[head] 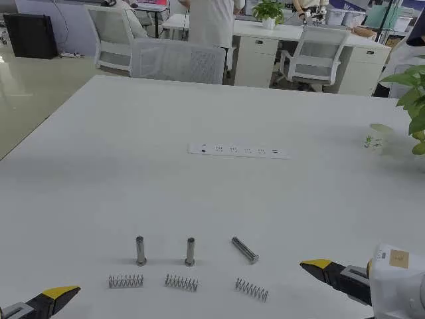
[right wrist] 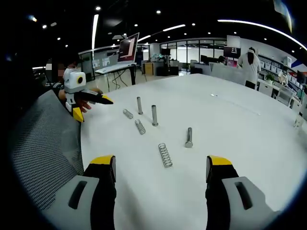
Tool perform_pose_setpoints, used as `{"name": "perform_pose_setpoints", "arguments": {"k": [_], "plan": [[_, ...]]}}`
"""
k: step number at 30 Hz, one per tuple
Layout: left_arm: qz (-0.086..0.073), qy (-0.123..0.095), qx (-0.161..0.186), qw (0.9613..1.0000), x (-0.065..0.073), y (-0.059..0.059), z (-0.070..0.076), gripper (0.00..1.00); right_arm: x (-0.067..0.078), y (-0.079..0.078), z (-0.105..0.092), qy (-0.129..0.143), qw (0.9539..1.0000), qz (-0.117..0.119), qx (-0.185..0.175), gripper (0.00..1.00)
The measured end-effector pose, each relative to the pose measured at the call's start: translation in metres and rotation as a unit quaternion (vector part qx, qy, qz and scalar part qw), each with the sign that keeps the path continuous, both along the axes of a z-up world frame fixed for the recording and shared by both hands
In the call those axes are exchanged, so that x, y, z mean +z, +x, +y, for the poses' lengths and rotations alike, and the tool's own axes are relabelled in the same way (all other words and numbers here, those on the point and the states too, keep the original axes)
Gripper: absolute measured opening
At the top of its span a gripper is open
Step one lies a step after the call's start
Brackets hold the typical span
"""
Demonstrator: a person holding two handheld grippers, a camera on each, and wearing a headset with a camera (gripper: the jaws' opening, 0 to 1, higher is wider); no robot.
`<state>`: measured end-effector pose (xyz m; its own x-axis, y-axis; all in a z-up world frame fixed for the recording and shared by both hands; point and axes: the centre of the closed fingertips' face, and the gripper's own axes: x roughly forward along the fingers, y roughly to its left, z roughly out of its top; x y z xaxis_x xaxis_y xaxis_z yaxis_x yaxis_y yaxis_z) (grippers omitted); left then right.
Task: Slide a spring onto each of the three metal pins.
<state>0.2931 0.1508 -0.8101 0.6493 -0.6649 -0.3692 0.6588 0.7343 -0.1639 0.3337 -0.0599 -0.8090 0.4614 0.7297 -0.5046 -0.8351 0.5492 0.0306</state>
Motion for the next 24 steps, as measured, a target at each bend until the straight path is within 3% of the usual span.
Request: {"name": "perform_pose_setpoints", "arguments": {"k": [24], "plan": [[-0.003, 0.000, 0.005, 1.0000, 0.0013, 0.0001, 0.0003, 0.89, -0.0016, -0.0012, 0.0013, 0.001, 1.0000, 0.001, 0.003, 0.76]]}}
